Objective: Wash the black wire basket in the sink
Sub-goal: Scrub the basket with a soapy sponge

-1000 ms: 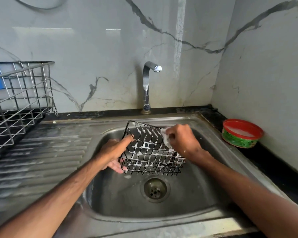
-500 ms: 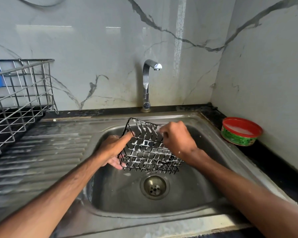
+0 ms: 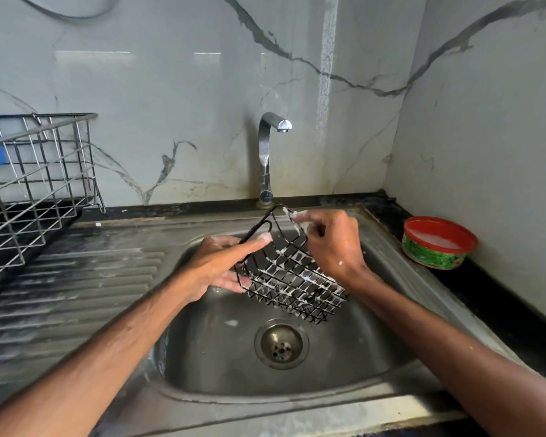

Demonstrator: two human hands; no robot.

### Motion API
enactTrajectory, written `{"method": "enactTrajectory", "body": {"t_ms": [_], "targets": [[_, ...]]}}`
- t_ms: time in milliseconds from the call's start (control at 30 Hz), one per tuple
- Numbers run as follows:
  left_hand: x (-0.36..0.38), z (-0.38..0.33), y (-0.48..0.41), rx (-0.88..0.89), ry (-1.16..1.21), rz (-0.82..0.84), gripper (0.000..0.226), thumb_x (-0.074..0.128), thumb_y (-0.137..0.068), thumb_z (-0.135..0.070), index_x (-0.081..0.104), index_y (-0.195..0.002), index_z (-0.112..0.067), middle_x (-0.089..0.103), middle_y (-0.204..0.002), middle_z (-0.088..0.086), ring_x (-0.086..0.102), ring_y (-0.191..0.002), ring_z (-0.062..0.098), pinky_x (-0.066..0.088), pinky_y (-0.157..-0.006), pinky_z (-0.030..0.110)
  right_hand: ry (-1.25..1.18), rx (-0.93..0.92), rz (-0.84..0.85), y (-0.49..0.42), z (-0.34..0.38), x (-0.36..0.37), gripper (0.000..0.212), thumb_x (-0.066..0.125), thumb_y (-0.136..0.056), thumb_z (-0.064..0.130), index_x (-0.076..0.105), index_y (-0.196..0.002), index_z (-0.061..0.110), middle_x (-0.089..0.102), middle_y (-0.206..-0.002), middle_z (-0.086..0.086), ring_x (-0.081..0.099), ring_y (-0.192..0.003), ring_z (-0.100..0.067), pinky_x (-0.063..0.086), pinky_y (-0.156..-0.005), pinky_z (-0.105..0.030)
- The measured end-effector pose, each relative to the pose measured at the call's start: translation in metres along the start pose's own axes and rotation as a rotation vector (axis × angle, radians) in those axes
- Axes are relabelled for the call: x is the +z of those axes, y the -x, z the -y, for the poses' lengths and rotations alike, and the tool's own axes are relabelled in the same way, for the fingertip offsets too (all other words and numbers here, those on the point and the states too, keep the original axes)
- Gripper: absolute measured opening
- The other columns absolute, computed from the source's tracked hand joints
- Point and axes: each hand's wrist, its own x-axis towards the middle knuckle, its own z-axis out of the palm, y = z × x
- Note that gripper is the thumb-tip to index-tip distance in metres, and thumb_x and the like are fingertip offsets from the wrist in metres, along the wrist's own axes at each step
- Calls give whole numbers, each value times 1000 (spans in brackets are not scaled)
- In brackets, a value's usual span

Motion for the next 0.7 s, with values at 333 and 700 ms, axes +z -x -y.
{"method": "enactTrajectory", "body": {"t_ms": [333,700], "targets": [[20,-12,1,266,-15,-32,89,89,-80,-23,43,-155,-13,70,-120,-5,80,-82,16,63,-71,23,-292,386,-119,-21,-43,-14,28,69,-89,-3,79,-100,21,76,-92,5,49,-40,2,48,-46,-21],[9,-7,2,422,-662,-265,118,66,-41,-101,65,-119,-13,76,-90,-3,73,-81,10,63,-79,43,-336,383,10,-14,-50,4,29,62,-95,-2,77,-102,22,73,-79,6,39,-39,-3,35,-36,-19]]}}
